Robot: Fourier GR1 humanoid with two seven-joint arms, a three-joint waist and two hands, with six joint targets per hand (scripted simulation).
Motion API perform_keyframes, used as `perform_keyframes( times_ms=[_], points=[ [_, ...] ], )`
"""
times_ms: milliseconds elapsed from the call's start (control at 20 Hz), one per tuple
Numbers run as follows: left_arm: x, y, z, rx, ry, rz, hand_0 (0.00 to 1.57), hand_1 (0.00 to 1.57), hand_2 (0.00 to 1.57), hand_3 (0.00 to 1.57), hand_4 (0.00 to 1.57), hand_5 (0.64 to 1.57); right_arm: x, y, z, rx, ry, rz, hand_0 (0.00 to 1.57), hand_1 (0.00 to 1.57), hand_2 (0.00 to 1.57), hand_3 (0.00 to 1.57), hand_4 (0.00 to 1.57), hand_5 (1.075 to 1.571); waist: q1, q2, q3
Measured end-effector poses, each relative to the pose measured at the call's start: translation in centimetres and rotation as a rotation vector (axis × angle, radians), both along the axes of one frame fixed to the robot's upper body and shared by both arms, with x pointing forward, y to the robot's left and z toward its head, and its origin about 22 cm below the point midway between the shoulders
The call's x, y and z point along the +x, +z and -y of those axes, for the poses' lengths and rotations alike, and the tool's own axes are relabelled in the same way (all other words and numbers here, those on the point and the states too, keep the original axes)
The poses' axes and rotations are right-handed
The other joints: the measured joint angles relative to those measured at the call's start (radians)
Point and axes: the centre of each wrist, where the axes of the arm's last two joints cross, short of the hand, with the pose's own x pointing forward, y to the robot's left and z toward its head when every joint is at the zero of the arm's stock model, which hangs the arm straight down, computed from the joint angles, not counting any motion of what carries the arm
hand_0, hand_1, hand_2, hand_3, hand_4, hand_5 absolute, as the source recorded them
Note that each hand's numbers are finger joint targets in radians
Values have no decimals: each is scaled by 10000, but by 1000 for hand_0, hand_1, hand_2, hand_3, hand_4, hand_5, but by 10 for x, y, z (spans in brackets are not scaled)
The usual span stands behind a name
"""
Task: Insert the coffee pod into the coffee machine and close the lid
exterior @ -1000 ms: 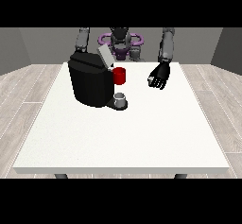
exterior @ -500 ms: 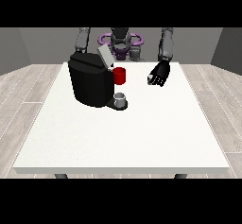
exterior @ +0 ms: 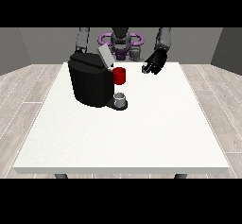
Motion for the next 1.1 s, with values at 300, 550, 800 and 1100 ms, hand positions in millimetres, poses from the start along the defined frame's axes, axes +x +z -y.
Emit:
perform_keyframes(
  times_ms=[300, 550, 800, 1100],
  points=[
    [21, 50, 17, -100, -449, 27, 1331, 1331, 1351, 1323, 592, 1571, 0, -7, -8, -97, 150, -227, 0, 0, 0, 0, 0, 1571, -153, -266, 2],
    [31, 79, 20, -146, -489, 203, 1340, 1340, 1372, 1351, 562, 1571, 5, 1, -17, -122, 423, -6, 0, 0, 0, 0, 0, 1571, -407, -238, 0],
    [41, 114, 10, -679, -232, 555, 1221, 1221, 1266, 1292, 509, 1571, 9, 15, -24, 136, 893, 401, 0, 0, 0, 0, 0, 1571, -902, -142, -2],
    [53, 161, 9, -1091, 265, 1014, 1216, 1216, 1265, 1256, 470, 1571, 18, 34, -34, 196, 1219, 1264, 0, 0, 0, 0, 0, 1571, -1397, 316, 0]
  ],
)
